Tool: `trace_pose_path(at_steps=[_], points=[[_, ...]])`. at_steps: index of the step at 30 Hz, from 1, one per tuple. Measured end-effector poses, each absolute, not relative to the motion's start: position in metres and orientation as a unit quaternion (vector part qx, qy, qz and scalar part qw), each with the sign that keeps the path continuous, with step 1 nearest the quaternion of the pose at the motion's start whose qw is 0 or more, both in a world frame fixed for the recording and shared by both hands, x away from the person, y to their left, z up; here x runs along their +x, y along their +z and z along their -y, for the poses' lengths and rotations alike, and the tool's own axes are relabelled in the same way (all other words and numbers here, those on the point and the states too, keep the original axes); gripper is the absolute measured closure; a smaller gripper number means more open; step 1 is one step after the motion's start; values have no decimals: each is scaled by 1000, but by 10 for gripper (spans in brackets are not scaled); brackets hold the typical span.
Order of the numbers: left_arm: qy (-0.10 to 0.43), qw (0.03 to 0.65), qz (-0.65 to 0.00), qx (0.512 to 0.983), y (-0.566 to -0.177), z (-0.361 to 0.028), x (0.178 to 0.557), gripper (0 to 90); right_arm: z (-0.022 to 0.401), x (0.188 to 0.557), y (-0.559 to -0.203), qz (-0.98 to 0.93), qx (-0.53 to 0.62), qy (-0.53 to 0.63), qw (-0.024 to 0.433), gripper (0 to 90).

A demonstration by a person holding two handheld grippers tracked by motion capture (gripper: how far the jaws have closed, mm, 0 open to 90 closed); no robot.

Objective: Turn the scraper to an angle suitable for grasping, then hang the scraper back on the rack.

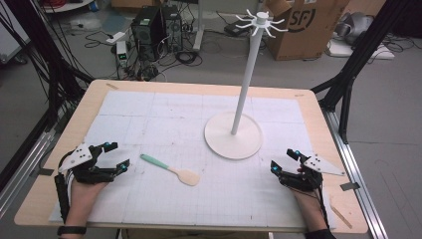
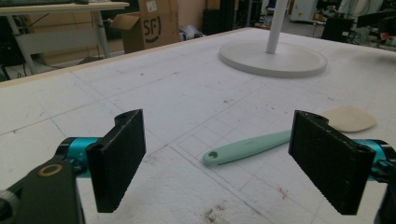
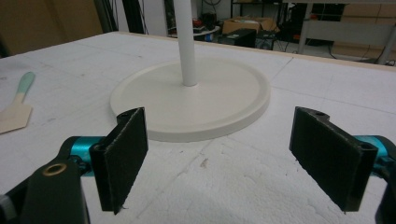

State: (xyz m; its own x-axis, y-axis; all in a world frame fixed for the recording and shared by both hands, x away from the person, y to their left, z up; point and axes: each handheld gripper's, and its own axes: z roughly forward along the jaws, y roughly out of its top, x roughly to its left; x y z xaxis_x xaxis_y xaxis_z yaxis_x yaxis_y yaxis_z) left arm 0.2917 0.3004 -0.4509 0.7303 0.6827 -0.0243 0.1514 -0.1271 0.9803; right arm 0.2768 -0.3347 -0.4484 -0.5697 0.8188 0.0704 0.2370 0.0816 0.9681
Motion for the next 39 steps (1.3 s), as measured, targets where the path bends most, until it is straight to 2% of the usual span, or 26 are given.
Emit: trace_pose_path(at_steps=[27, 33, 39], points=[[231, 596, -286, 714, -451, -301, 290, 169, 332, 279, -447, -697, 376, 555, 255, 179], [231, 596, -287, 714, -451, -301, 290, 168, 316, 284, -440, -713, 351, 558, 238, 180], [232, 594, -287, 715, -451, -300, 290, 168, 281, 293, -428, -743, 307, 555, 216, 185]])
